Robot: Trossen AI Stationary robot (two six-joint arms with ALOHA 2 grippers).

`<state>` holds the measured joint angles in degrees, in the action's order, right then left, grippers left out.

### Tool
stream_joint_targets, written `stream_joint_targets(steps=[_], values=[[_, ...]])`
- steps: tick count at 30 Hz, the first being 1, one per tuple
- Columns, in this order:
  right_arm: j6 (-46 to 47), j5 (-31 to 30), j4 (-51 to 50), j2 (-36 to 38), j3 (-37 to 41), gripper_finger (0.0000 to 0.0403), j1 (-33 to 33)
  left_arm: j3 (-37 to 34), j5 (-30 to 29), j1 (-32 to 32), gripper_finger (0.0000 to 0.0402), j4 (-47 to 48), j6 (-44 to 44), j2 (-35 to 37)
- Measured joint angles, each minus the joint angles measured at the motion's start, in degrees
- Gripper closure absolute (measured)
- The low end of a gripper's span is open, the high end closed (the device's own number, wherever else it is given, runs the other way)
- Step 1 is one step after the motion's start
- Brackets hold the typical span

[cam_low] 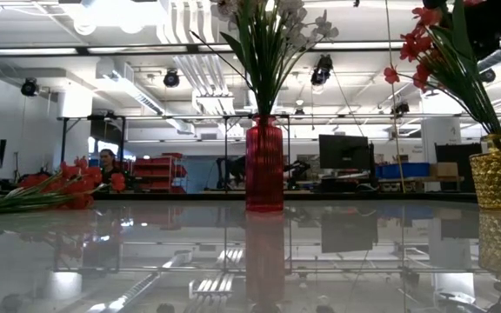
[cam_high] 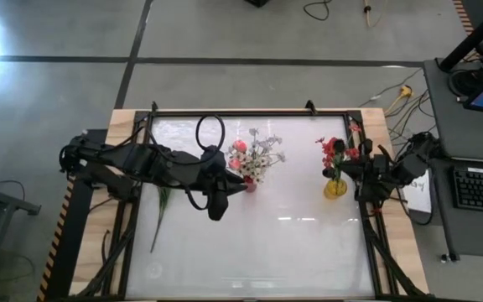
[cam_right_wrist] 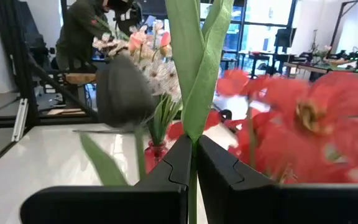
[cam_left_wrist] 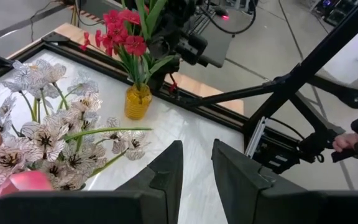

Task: Sort flowers into vase by color
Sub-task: Put the black flower into the yellow vase

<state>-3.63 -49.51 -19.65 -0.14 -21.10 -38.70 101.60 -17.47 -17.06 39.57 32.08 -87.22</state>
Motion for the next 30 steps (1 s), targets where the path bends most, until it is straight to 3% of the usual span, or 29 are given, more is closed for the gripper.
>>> stream_joint_targets(steps=[14,24,30], values=[[9.41,-1.67,7.14,0.02,11.10,0.0390,0.00,-0.04,0.00,0.00,0.0326,-0.13,-1.51,0.02],[8.14,-2.22,7.28,-0.69,7.50,0.0390,-0.02,-0.07,0.00,0.01,0.0326,-0.99,-1.32,0.02],[12.38,-3.05,2.26,-0.83,5.34,0.0390,-0.02,-0.07,-0.02,0.02,0.0326,-1.07,-0.68,0.04]])
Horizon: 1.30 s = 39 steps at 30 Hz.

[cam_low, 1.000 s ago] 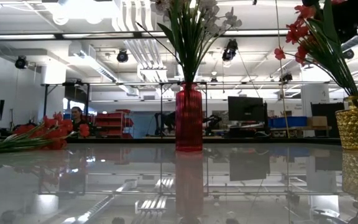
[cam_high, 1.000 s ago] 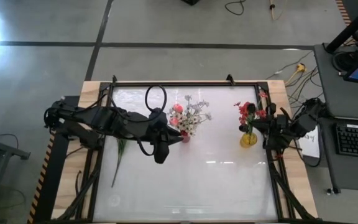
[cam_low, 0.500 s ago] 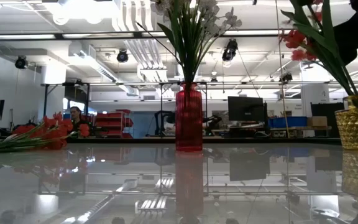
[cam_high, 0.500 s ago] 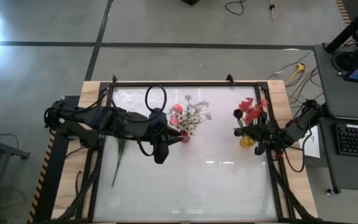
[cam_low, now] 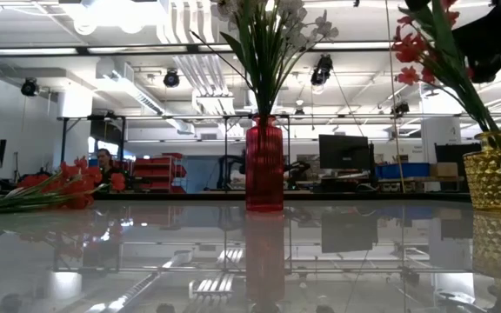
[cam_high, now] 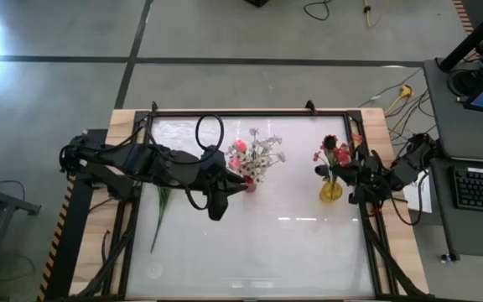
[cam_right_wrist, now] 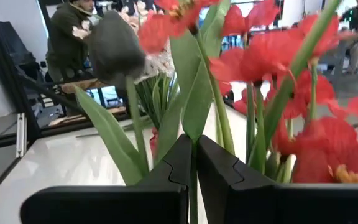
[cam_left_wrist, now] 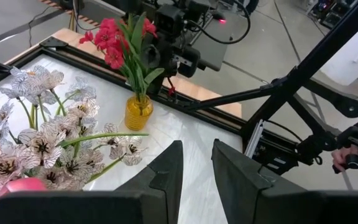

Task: Sort flowers into vase by color
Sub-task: Put the black flower into the yellow vase, then put the red flowers into the yellow vase

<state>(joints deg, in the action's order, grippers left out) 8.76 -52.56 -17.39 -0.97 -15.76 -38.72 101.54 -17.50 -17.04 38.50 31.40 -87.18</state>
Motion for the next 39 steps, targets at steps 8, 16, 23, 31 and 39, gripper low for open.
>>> stream_joint_targets(steps=[8,16,23,31,39], values=[[5.27,5.06,-5.61,-0.33,-2.07,0.0390,-0.02,-0.02,0.00,0.00,0.0326,0.00,0.00,0.01],[11.15,6.54,-11.58,-0.36,-5.67,0.0390,-0.02,-0.02,-0.11,-0.01,0.0326,-0.02,0.02,0.01],[14.15,7.31,-13.82,-0.35,-6.39,0.0367,-0.02,-0.02,-1.40,0.01,0.0326,-0.04,0.02,0.01],[20.49,13.36,-14.74,-0.37,-7.32,0.0281,-0.02,-0.04,-1.53,0.00,0.0326,-0.13,0.00,0.01],[23.23,18.72,-22.90,-2.02,-13.76,0.0272,0.00,-0.04,-1.53,-0.01,0.0326,-0.15,-0.57,0.01]])
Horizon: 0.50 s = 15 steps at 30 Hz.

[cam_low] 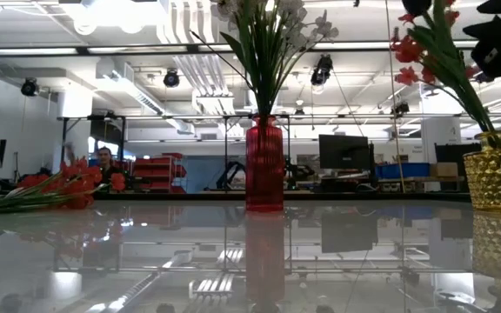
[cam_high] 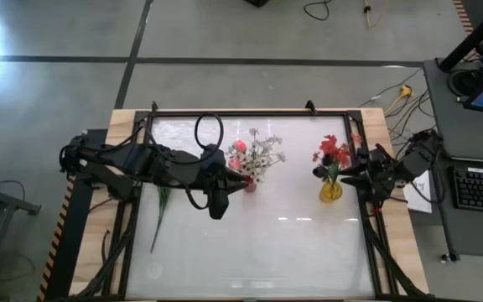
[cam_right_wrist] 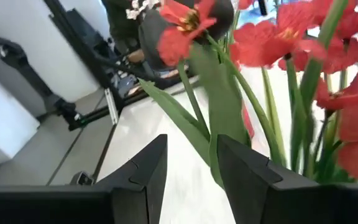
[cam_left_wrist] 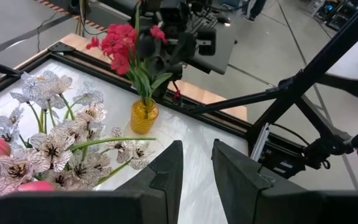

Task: Sort flowers into vase by color
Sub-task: Put the red flowers into the yellow vase

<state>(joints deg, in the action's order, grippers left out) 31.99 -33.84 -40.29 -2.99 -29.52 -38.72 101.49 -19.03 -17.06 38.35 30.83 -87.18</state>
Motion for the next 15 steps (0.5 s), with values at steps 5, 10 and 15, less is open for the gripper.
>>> stream_joint_targets(steps=[5,10,15], values=[[-0.26,3.72,-7.29,-3.25,-6.88,0.0281,-0.01,0.00,0.02,0.02,0.0326,1.11,-0.13,0.00],[4.86,9.26,-19.47,-7.44,-13.90,0.0278,-0.01,0.00,3.08,0.06,0.0326,7.17,2.44,0.02],[10.63,14.62,-25.56,-12.32,-18.13,0.0265,0.00,0.00,8.58,0.00,0.0326,18.94,10.04,0.04]])
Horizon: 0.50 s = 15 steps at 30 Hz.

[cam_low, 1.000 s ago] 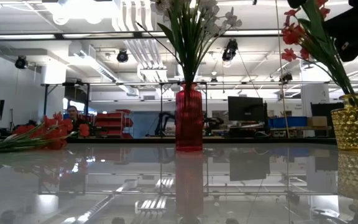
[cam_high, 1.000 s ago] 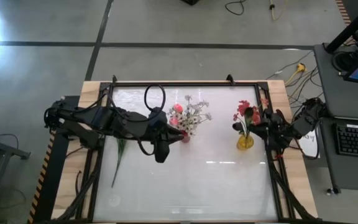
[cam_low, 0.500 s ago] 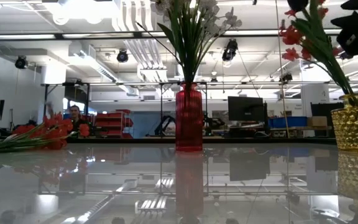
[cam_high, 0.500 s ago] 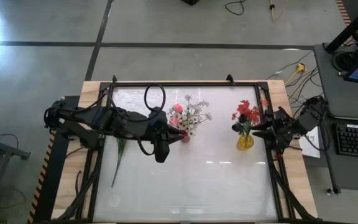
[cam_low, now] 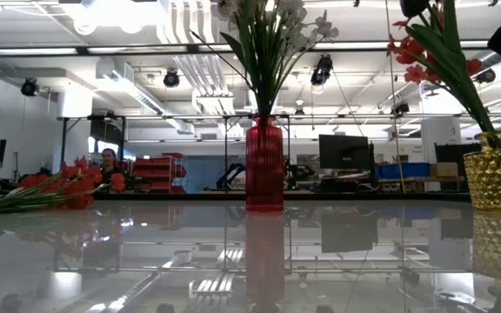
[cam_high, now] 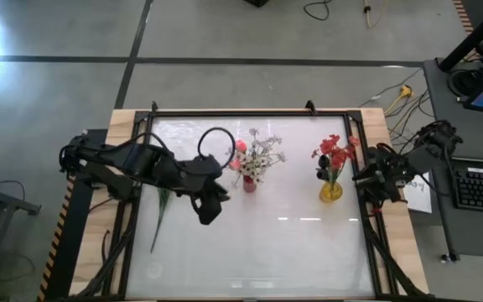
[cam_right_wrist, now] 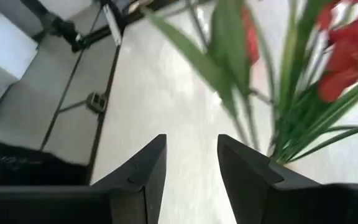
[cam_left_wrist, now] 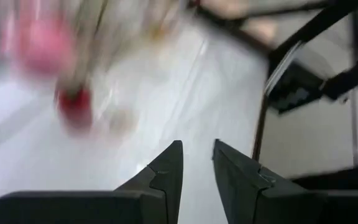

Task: Sort flowers into vase by color
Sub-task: Put the red flowers into the yellow vase

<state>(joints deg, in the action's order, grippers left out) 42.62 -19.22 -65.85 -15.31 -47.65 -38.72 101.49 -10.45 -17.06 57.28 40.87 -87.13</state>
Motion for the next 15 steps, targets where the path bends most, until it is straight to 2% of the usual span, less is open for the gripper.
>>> stream_joint_targets(steps=[4,8,15], values=[[3.08,4.92,-0.33,-3.70,-1.33,0.0255,-0.02,-0.65,4.12,-0.15,0.0326,11.85,10.97,0.04],[7.01,9.99,-1.70,-6.97,-2.15,0.0253,-0.01,-2.32,4.87,-1.58,0.0326,19.65,15.02,0.04],[11.49,19.26,-1.65,-10.42,-3.78,0.0271,-0.02,-7.88,5.04,-3.31,0.0326,20.69,16.75,0.04]])
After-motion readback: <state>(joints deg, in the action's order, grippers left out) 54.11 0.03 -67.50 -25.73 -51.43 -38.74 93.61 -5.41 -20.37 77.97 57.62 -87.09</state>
